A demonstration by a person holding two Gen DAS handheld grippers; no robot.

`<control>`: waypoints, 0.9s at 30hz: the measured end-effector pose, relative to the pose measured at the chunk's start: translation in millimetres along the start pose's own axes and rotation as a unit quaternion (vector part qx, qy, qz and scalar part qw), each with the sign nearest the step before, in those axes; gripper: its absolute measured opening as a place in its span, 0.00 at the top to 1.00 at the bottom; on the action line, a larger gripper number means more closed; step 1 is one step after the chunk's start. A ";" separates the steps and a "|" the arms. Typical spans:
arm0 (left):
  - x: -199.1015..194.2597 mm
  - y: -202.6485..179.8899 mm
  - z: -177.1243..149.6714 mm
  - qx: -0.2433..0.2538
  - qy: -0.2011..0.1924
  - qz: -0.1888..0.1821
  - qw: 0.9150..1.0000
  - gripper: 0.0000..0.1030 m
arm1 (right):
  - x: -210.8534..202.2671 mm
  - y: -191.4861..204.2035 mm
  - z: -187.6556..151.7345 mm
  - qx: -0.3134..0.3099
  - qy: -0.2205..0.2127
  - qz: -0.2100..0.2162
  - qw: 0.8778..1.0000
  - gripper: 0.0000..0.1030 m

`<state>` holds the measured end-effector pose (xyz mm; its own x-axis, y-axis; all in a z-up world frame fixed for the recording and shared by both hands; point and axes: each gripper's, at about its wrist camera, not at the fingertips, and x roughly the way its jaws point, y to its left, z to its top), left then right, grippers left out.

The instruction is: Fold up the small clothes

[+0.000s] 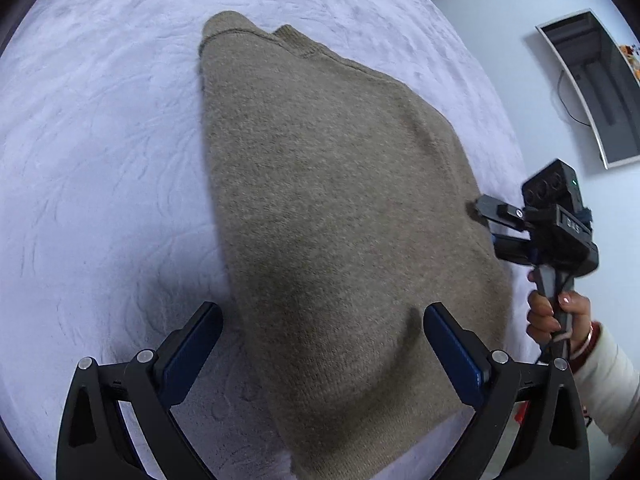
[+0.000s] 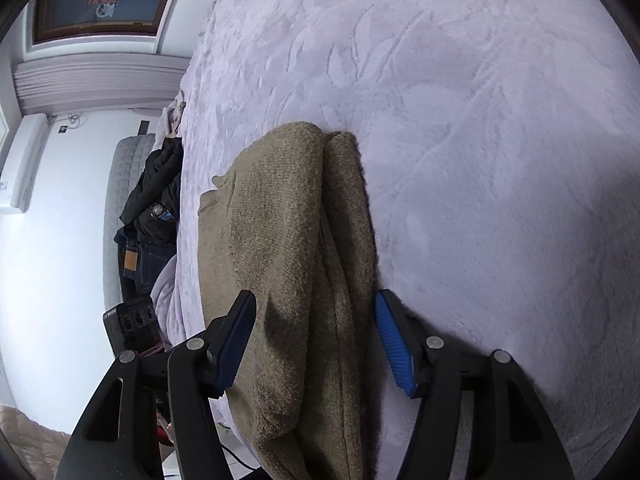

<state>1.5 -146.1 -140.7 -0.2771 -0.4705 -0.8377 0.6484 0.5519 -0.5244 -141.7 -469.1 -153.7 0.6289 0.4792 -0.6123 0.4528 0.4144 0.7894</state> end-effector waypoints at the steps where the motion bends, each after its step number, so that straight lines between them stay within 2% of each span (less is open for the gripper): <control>1: 2.3 -2.8 -0.2 0.012 0.009 -0.014 1.000 0.02 | 3.0 0.9 3.2 -0.005 0.008 0.006 1.000 0.37; 2: 5.2 -5.8 -0.4 0.020 0.015 -0.021 0.999 0.02 | 6.9 1.3 7.5 -0.009 0.015 0.011 1.000 0.36; 6: 22.1 -18.6 1.2 0.042 0.029 0.000 0.999 0.02 | 26.8 8.5 22.5 -0.033 0.039 0.039 0.998 0.32; 12: 28.1 -25.4 -1.5 0.034 0.015 0.017 0.999 0.03 | 41.8 5.0 26.8 -0.033 0.050 0.052 0.997 0.31; 13: 27.2 -26.3 -2.3 0.034 0.011 0.019 0.999 0.05 | 41.6 4.3 26.0 -0.031 0.051 0.048 0.997 0.34; 15: 21.9 -27.4 -5.1 0.035 0.000 0.023 0.999 0.22 | 43.0 6.6 26.1 -0.026 0.052 0.030 0.998 0.45; 16: 18.0 -28.8 -6.9 0.034 -0.005 0.023 0.999 0.26 | 43.2 5.6 26.5 -0.022 0.053 0.032 0.998 0.56; 18: 8.4 -27.3 -9.7 0.028 -0.013 0.017 0.999 0.41 | 40.3 9.4 23.1 -0.015 0.042 0.051 0.998 0.61; 21: -5.8 -26.4 -13.7 0.030 -0.024 0.003 0.999 0.49 | 32.3 17.0 17.8 -0.012 0.027 0.074 0.997 0.63; 27: -36.3 -35.4 -27.0 0.035 -0.044 -0.030 0.998 0.50 | 21.0 37.5 3.4 0.004 0.012 0.099 0.995 0.64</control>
<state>-30.5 -129.9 -95.8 -0.2561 -0.5622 -0.7863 0.6808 0.4725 -0.5596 -109.4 -446.0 -136.8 0.6920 0.5688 -0.4446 0.3264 0.3028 0.8954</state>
